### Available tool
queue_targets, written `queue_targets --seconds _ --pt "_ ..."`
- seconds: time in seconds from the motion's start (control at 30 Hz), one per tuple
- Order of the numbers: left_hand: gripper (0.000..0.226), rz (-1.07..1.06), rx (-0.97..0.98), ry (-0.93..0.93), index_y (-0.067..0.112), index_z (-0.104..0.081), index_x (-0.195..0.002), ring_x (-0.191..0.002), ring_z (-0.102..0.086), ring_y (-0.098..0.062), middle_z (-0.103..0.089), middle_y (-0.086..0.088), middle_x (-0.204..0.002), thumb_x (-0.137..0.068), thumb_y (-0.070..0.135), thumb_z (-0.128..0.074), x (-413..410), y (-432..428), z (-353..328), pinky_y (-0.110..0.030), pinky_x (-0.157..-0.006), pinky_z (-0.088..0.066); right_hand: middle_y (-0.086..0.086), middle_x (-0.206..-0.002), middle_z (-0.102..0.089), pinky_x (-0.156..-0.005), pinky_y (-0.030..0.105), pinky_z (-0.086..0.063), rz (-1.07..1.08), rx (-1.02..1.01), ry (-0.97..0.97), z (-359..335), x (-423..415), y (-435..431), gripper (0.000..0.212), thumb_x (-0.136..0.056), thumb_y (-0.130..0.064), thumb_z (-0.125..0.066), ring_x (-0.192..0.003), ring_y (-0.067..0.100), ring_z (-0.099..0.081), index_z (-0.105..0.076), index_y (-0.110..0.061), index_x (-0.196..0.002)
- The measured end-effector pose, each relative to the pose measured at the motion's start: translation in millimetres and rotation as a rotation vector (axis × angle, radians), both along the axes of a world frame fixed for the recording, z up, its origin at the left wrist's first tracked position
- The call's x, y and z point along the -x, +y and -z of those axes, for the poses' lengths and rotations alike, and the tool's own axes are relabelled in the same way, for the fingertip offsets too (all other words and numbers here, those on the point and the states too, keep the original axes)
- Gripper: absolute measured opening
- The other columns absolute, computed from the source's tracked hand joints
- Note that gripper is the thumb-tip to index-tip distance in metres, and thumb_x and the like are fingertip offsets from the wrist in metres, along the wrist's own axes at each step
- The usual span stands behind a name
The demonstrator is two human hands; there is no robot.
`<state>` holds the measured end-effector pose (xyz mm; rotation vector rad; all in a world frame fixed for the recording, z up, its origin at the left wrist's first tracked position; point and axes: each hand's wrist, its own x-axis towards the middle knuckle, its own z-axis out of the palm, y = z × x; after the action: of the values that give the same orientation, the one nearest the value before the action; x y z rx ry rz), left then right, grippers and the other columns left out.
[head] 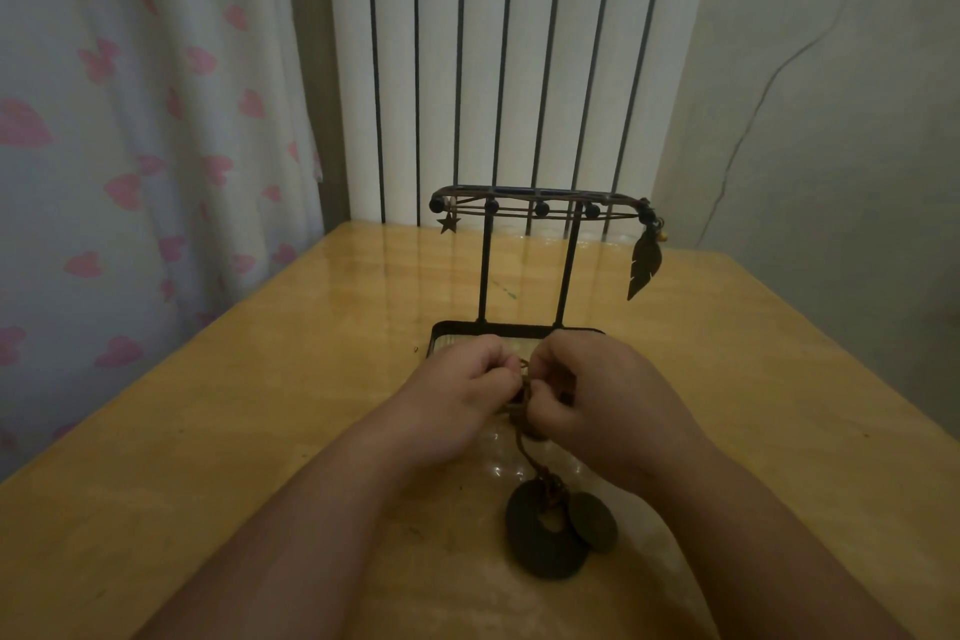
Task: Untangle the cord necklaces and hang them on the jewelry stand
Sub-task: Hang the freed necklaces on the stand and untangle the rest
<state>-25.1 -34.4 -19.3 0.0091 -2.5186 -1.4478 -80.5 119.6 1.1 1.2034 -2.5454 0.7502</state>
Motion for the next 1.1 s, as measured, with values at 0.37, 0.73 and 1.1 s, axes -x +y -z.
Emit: queue_targets --seconds 0.37,0.73,1.1 --pt "0.022 -0.035 -0.004 0.048 0.034 -0.060 -0.073 -0.061 -0.050 -0.004 -0.056 0.013 -0.065 -0.092 0.023 -0.058 2.3 0.9 0.6 -0.029 -0.061 -0.042 -0.010 -0.075 -0.049 -0.061 0.020 -0.041 0.028 -0.035 0.041 -0.5 -0.6 -0.6 0.011 -0.087 -0.034 -0.056 -0.068 0.005 -0.045 -0.049 -0.030 -0.080" --pt "0.026 -0.017 -0.010 0.074 0.040 -0.062 -0.071 -0.063 -0.052 -0.006 -0.059 0.014 -0.065 -0.089 0.022 -0.060 2.4 -4.9 2.8 -0.030 -0.062 -0.046 -0.011 -0.078 -0.054 -0.066 0.026 -0.050 -0.001 -0.004 -0.042 -1.5 -0.1 0.5 0.006 -0.088 -0.032 -0.059 -0.071 0.007 -0.051 -0.054 -0.031 -0.084" --pt "0.029 0.013 -0.047 0.033 0.035 -0.059 -0.070 -0.058 -0.047 -0.005 -0.054 0.014 -0.061 -0.092 0.017 -0.056 0.8 -4.9 2.2 -0.032 -0.058 -0.040 -0.013 -0.081 -0.056 -0.069 0.023 -0.051 -0.025 0.006 -0.022 -2.0 -1.1 1.8 0.003 -0.086 -0.033 -0.061 -0.076 0.004 -0.053 -0.059 -0.032 -0.088"
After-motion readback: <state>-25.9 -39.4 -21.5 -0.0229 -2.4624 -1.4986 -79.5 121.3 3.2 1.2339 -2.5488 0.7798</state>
